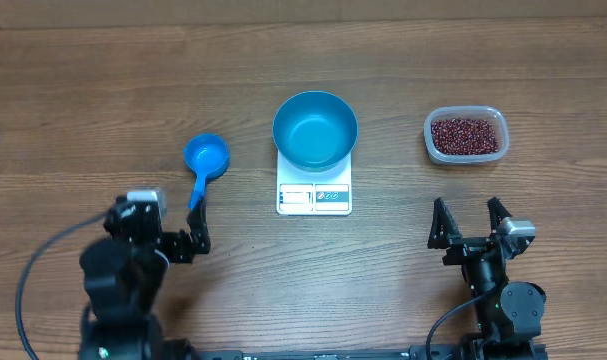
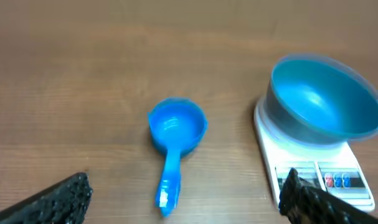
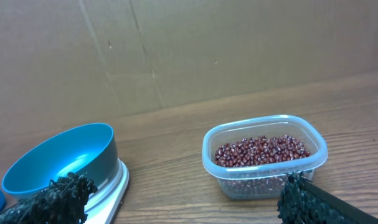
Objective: Scoop item into bowl and weigh 150g on scale
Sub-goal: 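Move the left gripper forward over the blue scoop's cup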
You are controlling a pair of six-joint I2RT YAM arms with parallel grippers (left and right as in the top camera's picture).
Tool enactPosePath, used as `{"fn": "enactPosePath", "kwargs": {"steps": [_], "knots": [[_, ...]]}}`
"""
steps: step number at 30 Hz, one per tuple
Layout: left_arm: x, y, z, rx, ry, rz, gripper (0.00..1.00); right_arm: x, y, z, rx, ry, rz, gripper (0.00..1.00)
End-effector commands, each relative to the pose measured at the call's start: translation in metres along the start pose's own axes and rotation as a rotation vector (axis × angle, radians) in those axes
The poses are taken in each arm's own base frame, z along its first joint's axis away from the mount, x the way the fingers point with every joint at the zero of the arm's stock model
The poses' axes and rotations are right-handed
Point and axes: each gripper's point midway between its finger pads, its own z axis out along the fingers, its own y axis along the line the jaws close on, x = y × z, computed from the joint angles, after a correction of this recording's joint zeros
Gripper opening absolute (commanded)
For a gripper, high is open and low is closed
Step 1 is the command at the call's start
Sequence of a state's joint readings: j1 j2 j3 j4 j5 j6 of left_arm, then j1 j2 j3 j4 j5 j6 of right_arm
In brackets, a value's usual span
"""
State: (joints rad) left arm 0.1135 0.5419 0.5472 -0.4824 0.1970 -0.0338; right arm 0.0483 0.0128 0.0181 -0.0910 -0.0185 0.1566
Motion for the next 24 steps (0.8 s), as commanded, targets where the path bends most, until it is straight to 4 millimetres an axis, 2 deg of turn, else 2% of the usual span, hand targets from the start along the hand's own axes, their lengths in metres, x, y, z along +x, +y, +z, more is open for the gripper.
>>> {"fn": "enactPosePath", "kwargs": {"steps": [1,9,13,18,24], "knots": [[-0.028,0.003,0.004,-0.011,0.085,0.054,1.0,0.001,0.0,0.0,-0.002,-0.006,-0.005,1.0],[-0.045,0.008,0.025,-0.002,0.401,0.08,1.0,0.001,0.0,0.0,-0.002,-0.006,-0.005,1.0],[-0.038,0.011,0.039,0.015,0.559,0.079,0.99,0.001,0.0,0.0,-0.002,-0.006,-0.005,1.0],[-0.021,0.018,0.064,0.019,0.65,0.066,1.0,0.001,0.0,0.0,-0.002,-0.006,-0.005,1.0],[-0.003,0.022,0.08,0.022,0.725,0.054,1.0,0.001,0.0,0.0,-0.002,-0.006,-0.005,1.0]]}}
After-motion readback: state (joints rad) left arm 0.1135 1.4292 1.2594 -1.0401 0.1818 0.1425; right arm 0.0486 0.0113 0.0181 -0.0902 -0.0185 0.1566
